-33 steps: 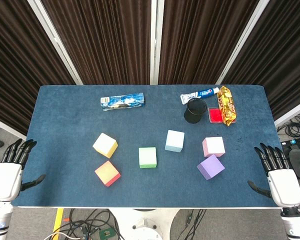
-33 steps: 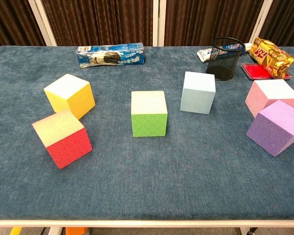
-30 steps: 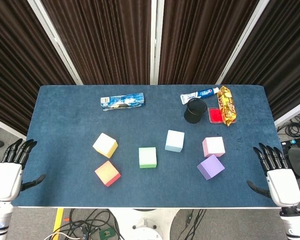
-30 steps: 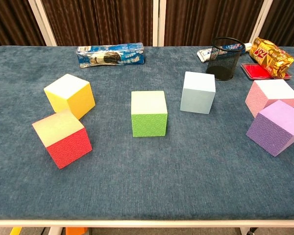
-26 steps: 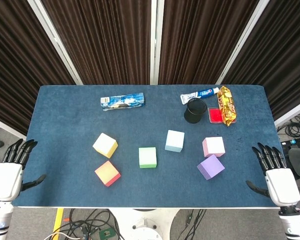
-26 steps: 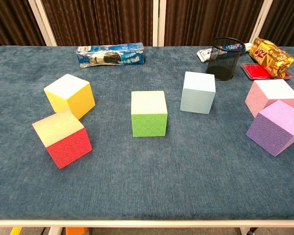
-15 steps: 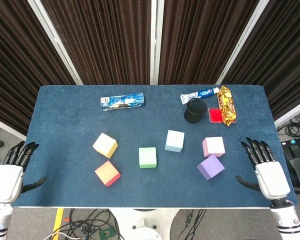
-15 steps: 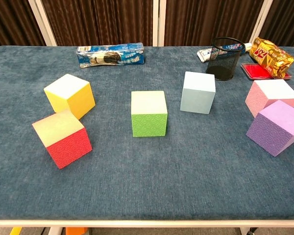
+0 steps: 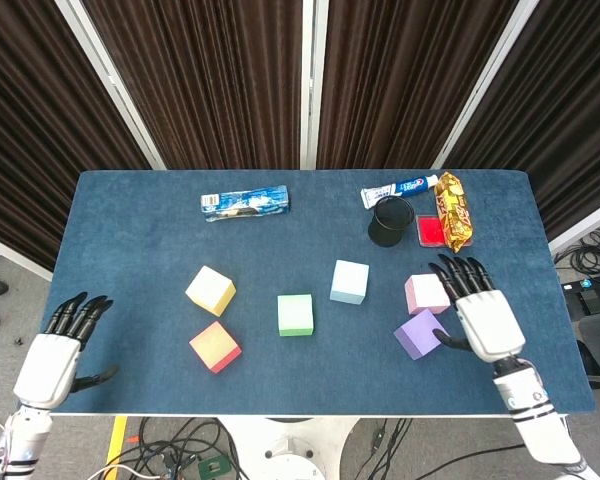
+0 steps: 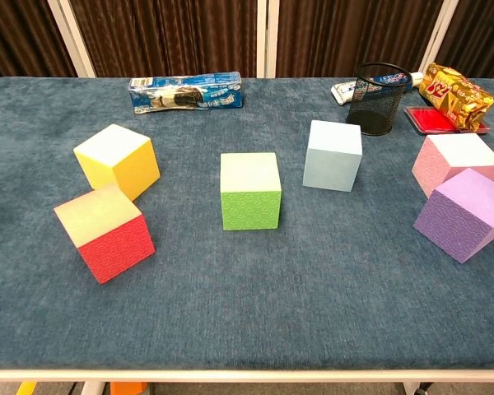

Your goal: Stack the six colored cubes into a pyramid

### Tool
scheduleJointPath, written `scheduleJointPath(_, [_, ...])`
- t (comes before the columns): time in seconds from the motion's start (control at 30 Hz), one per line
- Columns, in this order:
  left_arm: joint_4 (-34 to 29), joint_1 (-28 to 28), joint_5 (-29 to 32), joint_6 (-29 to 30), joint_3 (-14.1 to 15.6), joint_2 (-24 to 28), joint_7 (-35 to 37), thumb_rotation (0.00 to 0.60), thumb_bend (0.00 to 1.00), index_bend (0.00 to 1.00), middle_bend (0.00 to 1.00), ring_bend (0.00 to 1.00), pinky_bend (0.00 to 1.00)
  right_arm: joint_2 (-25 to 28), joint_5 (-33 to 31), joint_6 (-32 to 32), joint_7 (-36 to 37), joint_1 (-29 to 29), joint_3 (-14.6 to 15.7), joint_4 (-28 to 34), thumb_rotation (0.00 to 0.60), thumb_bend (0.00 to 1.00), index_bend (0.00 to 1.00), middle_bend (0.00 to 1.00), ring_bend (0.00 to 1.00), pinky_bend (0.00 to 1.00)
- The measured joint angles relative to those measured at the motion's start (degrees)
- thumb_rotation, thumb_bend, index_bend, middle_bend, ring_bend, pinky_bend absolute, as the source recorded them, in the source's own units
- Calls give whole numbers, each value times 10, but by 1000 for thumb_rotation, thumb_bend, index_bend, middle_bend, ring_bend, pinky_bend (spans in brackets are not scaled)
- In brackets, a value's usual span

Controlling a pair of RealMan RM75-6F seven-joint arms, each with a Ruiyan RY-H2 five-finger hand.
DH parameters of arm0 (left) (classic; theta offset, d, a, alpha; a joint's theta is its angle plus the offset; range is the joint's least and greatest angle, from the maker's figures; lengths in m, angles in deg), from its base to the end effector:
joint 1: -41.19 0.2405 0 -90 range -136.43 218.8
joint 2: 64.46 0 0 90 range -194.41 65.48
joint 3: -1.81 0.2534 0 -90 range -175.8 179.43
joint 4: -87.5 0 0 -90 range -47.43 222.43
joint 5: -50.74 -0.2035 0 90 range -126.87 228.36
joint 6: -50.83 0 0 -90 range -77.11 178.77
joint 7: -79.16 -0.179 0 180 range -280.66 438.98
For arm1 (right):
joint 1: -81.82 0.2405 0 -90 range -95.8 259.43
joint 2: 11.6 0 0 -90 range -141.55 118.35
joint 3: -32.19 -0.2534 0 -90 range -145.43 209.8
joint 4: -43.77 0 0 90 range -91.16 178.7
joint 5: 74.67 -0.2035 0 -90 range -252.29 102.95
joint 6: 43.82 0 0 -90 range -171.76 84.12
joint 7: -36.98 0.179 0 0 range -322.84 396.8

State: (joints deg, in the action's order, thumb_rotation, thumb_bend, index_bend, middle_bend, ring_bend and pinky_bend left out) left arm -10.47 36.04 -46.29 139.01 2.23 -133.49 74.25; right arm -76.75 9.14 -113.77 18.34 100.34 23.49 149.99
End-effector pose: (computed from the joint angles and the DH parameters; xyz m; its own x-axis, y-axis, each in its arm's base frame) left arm -0.2459 0.1989 0.1212 0.3118 0.0003 0.9502 0.9293 -0.2085 -0.3049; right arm -0.1965 -0.2815 0.1135 0.4763 -0.0641 0.8769 -0.8501 -0.2883 0.4407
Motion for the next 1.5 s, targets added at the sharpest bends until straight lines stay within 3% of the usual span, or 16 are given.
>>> scheduleJointPath(0.23, [-14, -32, 9, -50, -8, -15, 3, 600, 0, 110, 113, 2, 121, -13, -66, 16, -29, 25, -27, 10, 600, 77, 0, 5, 0, 0])
scheduleJointPath(0.5, [-49, -102, 50, -141, -45, -69, -40, 600, 0, 110, 114, 2, 122, 19, -80, -1, 65, 10, -37, -18, 600, 78, 0, 10, 0, 0])
scheduleJointPath(0.93, [-61, -224, 258, -261, -129, -200, -196, 600, 0, 110, 121, 2, 110, 99, -76, -31, 269, -31, -47, -103, 600, 78, 0, 13, 0, 0])
scheduleJointPath(1.23, [-16, -291, 393, -282, -154, -311, -253, 600, 0, 110, 131, 2, 78, 104, -60, -28, 353, -38, -40, -168, 600, 81, 0, 13, 0, 0])
scheduleJointPath(1.5, [29, -330, 439, -266, -175, -360, -268, 600, 0, 110, 190, 3, 75, 94, -49, -37, 391, -43, -32, -207, 600, 88, 0, 13, 0, 0])
